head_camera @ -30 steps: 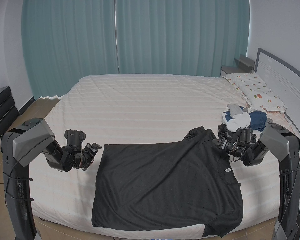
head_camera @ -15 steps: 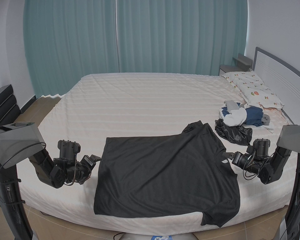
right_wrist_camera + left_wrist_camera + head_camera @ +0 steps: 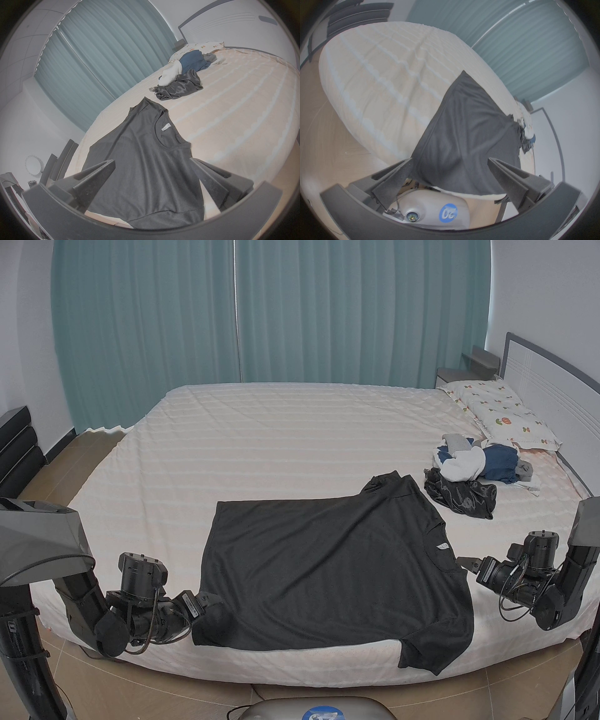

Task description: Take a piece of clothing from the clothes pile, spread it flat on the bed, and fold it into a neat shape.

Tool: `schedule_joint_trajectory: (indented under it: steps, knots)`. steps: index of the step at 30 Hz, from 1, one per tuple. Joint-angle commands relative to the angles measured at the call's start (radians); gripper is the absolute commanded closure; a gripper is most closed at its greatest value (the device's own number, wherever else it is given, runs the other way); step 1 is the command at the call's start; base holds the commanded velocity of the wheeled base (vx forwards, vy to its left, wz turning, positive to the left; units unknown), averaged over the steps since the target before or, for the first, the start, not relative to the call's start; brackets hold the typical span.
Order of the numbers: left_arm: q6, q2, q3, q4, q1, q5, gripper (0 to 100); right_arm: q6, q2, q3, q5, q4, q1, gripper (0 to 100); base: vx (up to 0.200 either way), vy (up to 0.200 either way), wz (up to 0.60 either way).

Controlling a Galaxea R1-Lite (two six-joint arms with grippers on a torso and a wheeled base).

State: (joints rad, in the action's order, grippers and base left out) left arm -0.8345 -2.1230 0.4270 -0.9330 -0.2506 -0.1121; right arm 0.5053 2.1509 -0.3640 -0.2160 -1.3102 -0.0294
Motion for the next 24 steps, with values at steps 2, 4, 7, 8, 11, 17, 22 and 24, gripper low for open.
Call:
schedule_joint_trajectory:
  steps: [2,4,7,8,11,17,22,24]
  knots:
    - [0.100,-0.071,-0.033,-0.009,-0.019,0.003,0,0.001,-0.005,0.037,0.000,-0.029,0.005,0,0.000,0.000,0.00]
    - [0.144,-0.077,-0.036,-0.020,-0.019,0.006,0,0.001,-0.008,0.051,0.000,-0.034,0.006,0,0.000,0.000,0.00]
    - [0.184,-0.078,-0.021,-0.020,-0.016,0.002,0,-0.001,-0.003,0.065,0.000,-0.035,0.009,0,0.000,0.000,0.00]
    - [0.189,-0.078,-0.019,-0.020,-0.016,0.002,0,-0.001,-0.003,0.065,0.000,-0.035,0.009,0,0.000,0.000,0.00]
    - [0.282,-0.104,0.006,-0.009,-0.009,0.002,0,0.001,-0.003,0.077,0.000,-0.035,0.012,0,0.000,0.000,0.00]
    - [0.405,-0.121,0.009,0.033,0.019,0.000,0,0.001,0.000,0.134,0.000,-0.089,0.017,0,0.000,0.000,0.00]
    - [0.408,-0.127,0.016,0.039,0.016,-0.001,0,0.009,0.029,0.160,0.000,-0.162,0.017,0,0.000,0.000,0.00]
    - [0.410,-0.129,0.016,0.037,0.010,-0.001,0,0.030,0.040,0.169,0.000,-0.190,0.017,0,0.000,0.000,0.00]
